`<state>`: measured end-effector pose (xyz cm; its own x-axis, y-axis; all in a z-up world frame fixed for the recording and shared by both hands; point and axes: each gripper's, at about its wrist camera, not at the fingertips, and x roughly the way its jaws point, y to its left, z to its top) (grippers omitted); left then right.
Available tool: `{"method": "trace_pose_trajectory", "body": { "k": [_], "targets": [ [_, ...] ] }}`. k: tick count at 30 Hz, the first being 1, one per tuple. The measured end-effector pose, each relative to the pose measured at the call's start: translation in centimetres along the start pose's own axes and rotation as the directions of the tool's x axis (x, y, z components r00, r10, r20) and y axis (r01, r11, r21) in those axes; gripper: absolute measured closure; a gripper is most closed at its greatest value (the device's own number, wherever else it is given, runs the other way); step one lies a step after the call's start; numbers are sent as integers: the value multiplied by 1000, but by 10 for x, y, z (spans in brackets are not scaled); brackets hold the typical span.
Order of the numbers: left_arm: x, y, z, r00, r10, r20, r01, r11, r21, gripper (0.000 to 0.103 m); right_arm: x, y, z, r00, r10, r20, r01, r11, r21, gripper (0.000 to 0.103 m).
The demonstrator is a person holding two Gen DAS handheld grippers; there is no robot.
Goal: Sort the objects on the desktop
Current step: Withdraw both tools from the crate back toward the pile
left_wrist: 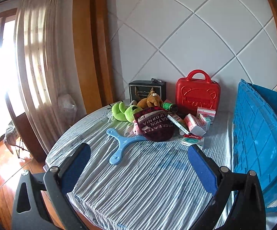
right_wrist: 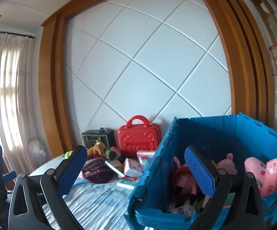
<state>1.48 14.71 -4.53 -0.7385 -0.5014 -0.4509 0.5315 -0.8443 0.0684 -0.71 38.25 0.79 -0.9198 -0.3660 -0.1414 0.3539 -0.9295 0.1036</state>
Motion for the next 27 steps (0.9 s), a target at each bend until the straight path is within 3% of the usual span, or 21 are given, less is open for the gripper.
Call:
{"method": "trace_pose_trajectory", "body": {
  "k": [9, 14, 18, 21, 24, 27],
  "targets": [
    [58, 29, 3, 999, -29, -30, 30, 999, 14, 0, 48, 69, -9, 999, 49, -4, -49, 996, -76, 0],
    [135, 68, 1, 995, -66, -70, 66, 998, 1, 0, 108, 112, -31, 999, 41, -33, -44, 996, -79, 0],
    [223, 98, -1, 975, -155, -160, 157, 988, -4, 0, 169, 136, -61, 995, -47, -91, 38, 995, -97, 0],
    [288, 111, -3, 952, -194, -235, 213, 975, 57, 0, 221, 139, -89, 969, -145, -199, 125, 986, -111, 0],
    [338, 122, -7, 927, -224, -302, 263, 960, 94, 0, 268, 125, -122, 900, -241, -364, 229, 970, -78, 0],
    [380, 126, -12, 894, -267, -359, 310, 948, 67, 0, 294, 112, -150, 825, -298, -480, 297, 951, -80, 0]
  ]
}}
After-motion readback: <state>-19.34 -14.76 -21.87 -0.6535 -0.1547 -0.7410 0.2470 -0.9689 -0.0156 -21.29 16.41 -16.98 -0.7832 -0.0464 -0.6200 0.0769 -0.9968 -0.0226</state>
